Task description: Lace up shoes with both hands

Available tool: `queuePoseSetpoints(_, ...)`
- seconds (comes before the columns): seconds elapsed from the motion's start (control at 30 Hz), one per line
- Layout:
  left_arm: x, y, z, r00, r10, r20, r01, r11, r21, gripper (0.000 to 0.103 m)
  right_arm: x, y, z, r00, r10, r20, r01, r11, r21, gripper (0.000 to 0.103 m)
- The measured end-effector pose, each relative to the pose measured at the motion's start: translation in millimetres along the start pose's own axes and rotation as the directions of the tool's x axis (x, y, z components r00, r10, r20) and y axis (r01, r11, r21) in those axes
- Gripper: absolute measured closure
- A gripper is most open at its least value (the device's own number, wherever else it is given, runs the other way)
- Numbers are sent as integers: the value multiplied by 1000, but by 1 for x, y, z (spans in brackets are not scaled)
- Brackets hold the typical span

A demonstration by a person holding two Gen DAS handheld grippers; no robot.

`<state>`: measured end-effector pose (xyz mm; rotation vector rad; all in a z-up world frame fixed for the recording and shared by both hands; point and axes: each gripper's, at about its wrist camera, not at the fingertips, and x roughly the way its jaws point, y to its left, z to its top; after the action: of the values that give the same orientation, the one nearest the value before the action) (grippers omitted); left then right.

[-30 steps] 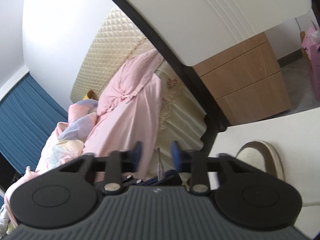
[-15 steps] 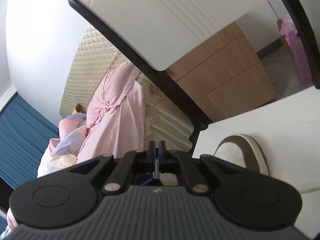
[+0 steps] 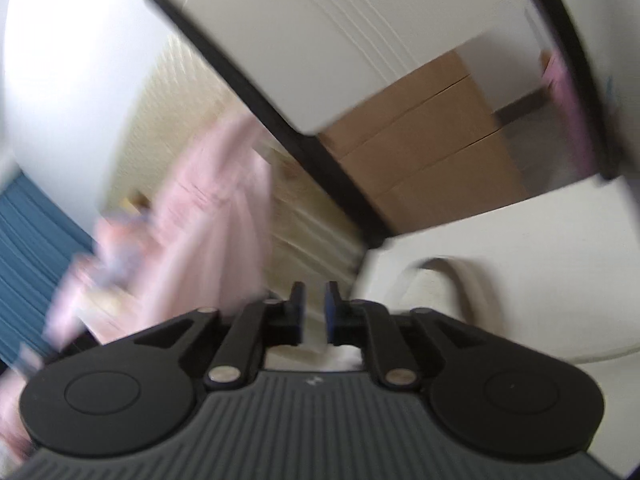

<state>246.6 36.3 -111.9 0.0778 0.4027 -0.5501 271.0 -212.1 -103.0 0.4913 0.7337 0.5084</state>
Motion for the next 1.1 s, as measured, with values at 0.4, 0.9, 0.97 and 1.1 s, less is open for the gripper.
queuePoseSetpoints(0.4, 17, -32, -12, 997, 32, -65, 1, 890, 456, 100, -3, 4, -35, 970, -222, -102, 208, 969, -137, 77)
queuePoseSetpoints(0.9, 25, -88, -58, 993, -38, -109, 112, 544, 832, 100, -24, -59, -51, 999, -44, -32, 54, 877, 477, 76)
queuePoseSetpoints(0.97, 26, -90, -60, 993, -36, -109, 112, 524, 844, 100, -24, -60, -49, 999, -39, -32, 49, 874, 483, 76)
queuePoseSetpoints(1.1, 25, -93, -61, 993, -38, -109, 113, 503, 857, 100, -24, -62, -49, 999, -30, -32, 42, 870, 491, 76)
